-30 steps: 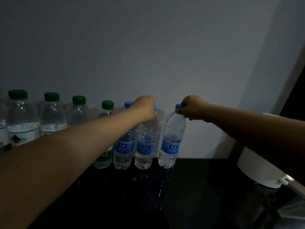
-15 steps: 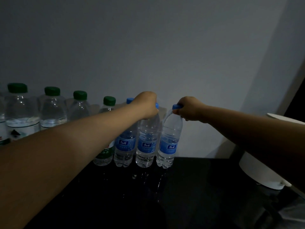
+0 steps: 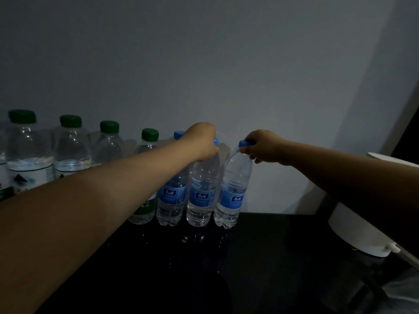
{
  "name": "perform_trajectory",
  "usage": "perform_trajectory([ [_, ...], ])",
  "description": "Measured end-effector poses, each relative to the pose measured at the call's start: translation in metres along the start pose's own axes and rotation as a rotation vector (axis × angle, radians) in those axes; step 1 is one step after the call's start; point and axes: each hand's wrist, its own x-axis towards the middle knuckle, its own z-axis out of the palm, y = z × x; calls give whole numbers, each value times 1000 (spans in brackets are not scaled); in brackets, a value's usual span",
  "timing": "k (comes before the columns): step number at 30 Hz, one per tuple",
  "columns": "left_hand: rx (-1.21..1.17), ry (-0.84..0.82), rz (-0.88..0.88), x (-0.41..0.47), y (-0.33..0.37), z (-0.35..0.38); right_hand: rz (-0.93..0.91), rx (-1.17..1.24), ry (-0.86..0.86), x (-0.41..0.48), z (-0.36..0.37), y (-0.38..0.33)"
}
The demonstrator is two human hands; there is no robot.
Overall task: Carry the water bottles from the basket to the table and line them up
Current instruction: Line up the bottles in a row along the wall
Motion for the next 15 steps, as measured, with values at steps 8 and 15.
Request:
perform_trajectory([
  [8, 0, -2, 2, 0, 0, 0, 45, 43, -48, -1, -2, 2],
  [15, 15, -19, -21, -2, 3, -1, 176, -94, -155, -9, -18, 5],
])
